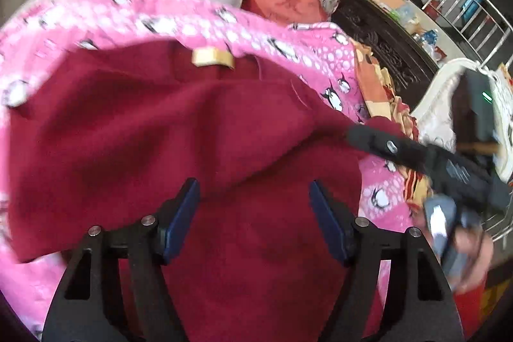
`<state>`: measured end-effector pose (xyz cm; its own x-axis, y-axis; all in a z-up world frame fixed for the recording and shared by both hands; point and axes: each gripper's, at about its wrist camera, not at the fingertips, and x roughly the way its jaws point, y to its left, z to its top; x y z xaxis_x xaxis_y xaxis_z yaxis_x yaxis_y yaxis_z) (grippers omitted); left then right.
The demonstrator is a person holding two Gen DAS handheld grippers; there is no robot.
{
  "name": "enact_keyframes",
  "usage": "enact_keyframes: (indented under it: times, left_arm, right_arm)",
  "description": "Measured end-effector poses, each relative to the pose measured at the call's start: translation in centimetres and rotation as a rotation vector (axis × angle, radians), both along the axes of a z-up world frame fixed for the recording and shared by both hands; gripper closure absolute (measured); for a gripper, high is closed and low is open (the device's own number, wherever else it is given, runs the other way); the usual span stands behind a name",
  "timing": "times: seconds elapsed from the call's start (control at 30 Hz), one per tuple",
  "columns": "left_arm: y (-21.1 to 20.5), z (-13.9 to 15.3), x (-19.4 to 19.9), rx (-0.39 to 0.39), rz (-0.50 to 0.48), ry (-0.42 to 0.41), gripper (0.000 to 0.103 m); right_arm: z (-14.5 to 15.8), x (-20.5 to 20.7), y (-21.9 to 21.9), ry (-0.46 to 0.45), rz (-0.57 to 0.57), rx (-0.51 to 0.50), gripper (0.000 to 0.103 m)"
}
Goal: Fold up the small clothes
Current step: 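Grasp the sweatshirt side edge with the left tool and fold it inward, then grasp the opposite side with the right tool and fold it over the middle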
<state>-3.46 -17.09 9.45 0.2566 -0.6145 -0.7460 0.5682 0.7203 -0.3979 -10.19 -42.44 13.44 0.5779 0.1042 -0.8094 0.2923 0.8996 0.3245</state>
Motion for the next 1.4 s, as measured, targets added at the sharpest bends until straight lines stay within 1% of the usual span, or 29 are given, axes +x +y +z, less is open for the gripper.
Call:
enact_keyframes:
  times: [0.07,0.1,0.2,0.27,0.3,0.37,0.4,0.43,0.47,0.57,0.63,0.7,0.77,0.83,0.9,0.93,1.0,1.07,1.13,1.17,1.2,1.23,1.27,1.3,1.33,1.37,1.4]
  left_arm:
    - [2.6,1.1,-0.4,0.038,0.036,-0.059,0.032]
    - [4.3,1.4,-0.4,0.067,0.074,-0.095,0.032]
    - [7.5,1.1,0.2,0.144,0.175,-0.150,0.032]
    - [9.8,0.3,1.0,0.187,0.251,-0.146,0.032]
    - [10.7,-0.2,1.3,0.198,0.280,-0.127,0.032]
    - [12.3,-1.1,1.9,0.191,0.324,-0.087,0.032]
    - [13.0,-1.5,2.2,0.182,0.351,-0.067,0.032]
    - [13.1,-1.6,2.3,0.176,0.369,-0.058,0.032]
    - [13.5,-1.6,2.4,0.168,0.387,-0.053,0.032]
    - [14.2,-1.2,2.6,0.141,0.424,-0.064,0.032]
    - [14.0,-1.0,2.8,0.126,0.431,-0.073,0.032]
    - [13.6,-1.3,3.1,0.136,0.414,-0.064,0.032]
    - [12.8,-1.8,3.5,0.152,0.400,-0.055,0.032]
    - [11.9,-2.4,3.6,0.166,0.384,-0.049,0.032]
    - [11.2,-2.7,3.7,0.174,0.374,-0.042,0.032]
    - [10.9,-2.7,3.7,0.174,0.371,-0.045,0.032]
    - [10.6,-2.7,3.9,0.186,0.373,-0.056,0.032]
    - [10.5,-2.6,4.6,0.194,0.385,-0.062,0.032]
    - [10.3,-2.5,5.3,0.194,0.392,-0.064,0.032]
    - [10.1,-2.6,5.8,0.203,0.392,-0.064,0.032]
    - [9.8,-2.8,6.5,0.213,0.397,-0.067,0.032]
    - [9.5,-3.1,7.0,0.219,0.402,-0.070,0.032]
    - [9.2,-3.4,7.9,0.227,0.406,-0.073,0.032]
    - [9.1,-3.9,8.7,0.238,0.415,-0.066,0.032]
    - [9.1,-4.2,9.3,0.249,0.428,-0.049,0.032]
    - [9.3,-4.6,9.9,0.247,0.442,-0.026,0.032]
    - [9.8,-4.8,10.4,0.220,0.457,0.007,0.032]
  right_arm:
    - [0.2,0.6,1.0,-0.023,0.034,0.004,0.000]
    - [0.2,0.9,1.5,-0.029,0.048,-0.004,0.000]
    - [-0.2,2.8,2.9,-0.030,0.082,-0.052,0.001]
    - [-0.4,3.9,3.6,-0.037,0.115,-0.063,0.008]
    - [-0.7,4.8,4.2,-0.042,0.142,-0.076,0.016]
    - [-1.5,6.2,5.0,-0.019,0.172,-0.112,0.046]
    - [-1.9,6.7,5.3,-0.002,0.190,-0.119,0.081]
    - [-2.2,7.2,5.7,0.011,0.208,-0.117,0.090]
    - [-2.1,7.2,5.8,0.002,0.213,-0.117,0.093]
    - [0.7,5.5,5.2,-0.098,0.213,-0.132,0.095]
    - [3.1,3.6,3.6,-0.173,0.158,-0.139,0.095]
    - [4.5,1.7,1.0,-0.206,0.073,-0.164,0.095]
    - [4.0,1.1,-0.8,-0.167,0.023,-0.177,0.095]
    - [1.7,0.9,-2.7,-0.094,-0.023,-0.164,0.095]
    - [-0.4,0.8,-3.2,-0.018,-0.036,-0.193,0.095]
    - [-1.2,0.6,-3.3,-0.002,-0.039,-0.200,0.095]
    - [-1.4,-0.2,-3.6,-0.010,-0.047,-0.204,0.095]
    - [-0.8,-0.5,-3.7,-0.020,-0.066,-0.232,0.095]
    - [0.3,-1.3,-4.0,-0.046,-0.111,-0.270,0.096]
    - [0.7,-1.5,-4.2,-0.048,-0.139,-0.301,0.096]
    - [0.8,-1.6,-4.9,-0.047,-0.158,-0.306,0.096]
    - [0.5,-1.4,-5.4,-0.042,-0.159,-0.270,0.096]
    - [0.1,-1.4,-6.0,-0.038,-0.157,-0.211,0.096]
    - [0.0,-1.5,-6.2,-0.040,-0.148,-0.159,0.096]
    - [0.2,-1.4,-5.8,-0.051,-0.130,-0.128,0.095]
    - [0.6,-1.4,-4.9,-0.077,-0.088,-0.107,0.087]
    - [1.2,-1.2,-3.4,-0.103,-0.028,-0.097,0.078]
